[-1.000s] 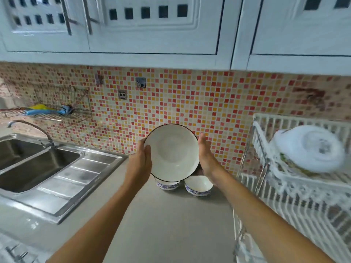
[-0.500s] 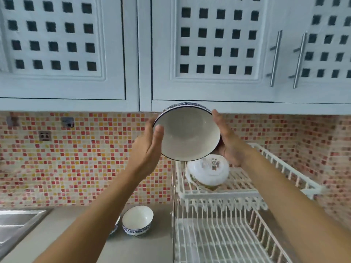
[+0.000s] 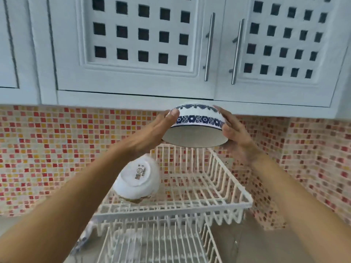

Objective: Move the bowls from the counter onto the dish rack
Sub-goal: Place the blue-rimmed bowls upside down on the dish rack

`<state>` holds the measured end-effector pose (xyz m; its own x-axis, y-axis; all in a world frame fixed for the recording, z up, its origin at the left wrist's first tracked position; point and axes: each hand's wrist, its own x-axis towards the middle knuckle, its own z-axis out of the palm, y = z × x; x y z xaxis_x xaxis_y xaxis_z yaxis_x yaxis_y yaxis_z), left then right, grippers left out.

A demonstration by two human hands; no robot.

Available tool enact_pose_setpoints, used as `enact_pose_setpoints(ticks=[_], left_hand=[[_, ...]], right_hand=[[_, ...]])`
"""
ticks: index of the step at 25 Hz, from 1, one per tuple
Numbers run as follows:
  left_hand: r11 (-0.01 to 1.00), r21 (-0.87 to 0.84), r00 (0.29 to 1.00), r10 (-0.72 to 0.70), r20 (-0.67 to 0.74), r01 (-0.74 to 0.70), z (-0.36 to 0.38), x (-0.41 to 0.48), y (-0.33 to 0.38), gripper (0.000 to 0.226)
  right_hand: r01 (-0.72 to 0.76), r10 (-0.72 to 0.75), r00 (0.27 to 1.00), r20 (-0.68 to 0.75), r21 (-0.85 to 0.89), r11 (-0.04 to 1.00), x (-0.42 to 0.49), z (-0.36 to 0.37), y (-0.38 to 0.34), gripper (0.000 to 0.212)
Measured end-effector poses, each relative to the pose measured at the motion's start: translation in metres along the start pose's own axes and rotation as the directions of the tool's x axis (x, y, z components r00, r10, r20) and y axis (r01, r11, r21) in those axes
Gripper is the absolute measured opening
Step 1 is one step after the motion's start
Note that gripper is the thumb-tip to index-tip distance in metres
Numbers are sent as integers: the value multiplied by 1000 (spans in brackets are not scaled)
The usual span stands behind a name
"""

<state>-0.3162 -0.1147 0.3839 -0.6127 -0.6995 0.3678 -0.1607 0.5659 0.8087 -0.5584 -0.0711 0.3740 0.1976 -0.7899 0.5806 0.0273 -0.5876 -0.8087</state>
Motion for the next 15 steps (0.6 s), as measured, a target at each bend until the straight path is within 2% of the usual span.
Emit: enact_pose_setpoints(ticks=[3,5,7,9,12,15], left_hand=[[998,48,999,-44,-10,44,20,16,2,80],[995,61,997,-75,6,75,28,25,-4,83],[986,115,991,-128,27,124,32,32,-13,99],[962,203,980,-194,37,183,34,36,-18,105],[876,434,967,-252,42,209,38,44,-23,108],[722,667,950,-305,69,184,40,55,-30,107]], right_hand=[[40,-34,998,59,-112,993,-1,-28,13,76],[28,-5,992,124,-191,981,0,-44,22,85],[-54,108,980,165,-300,952,2,-55,30,102],[-125,234,954,187,-463,877,5,-63,42,121],[-126,370,902,223,-684,719,8,-64,59,136],[-100,435,868,239,-775,624,13,-61,71,137]])
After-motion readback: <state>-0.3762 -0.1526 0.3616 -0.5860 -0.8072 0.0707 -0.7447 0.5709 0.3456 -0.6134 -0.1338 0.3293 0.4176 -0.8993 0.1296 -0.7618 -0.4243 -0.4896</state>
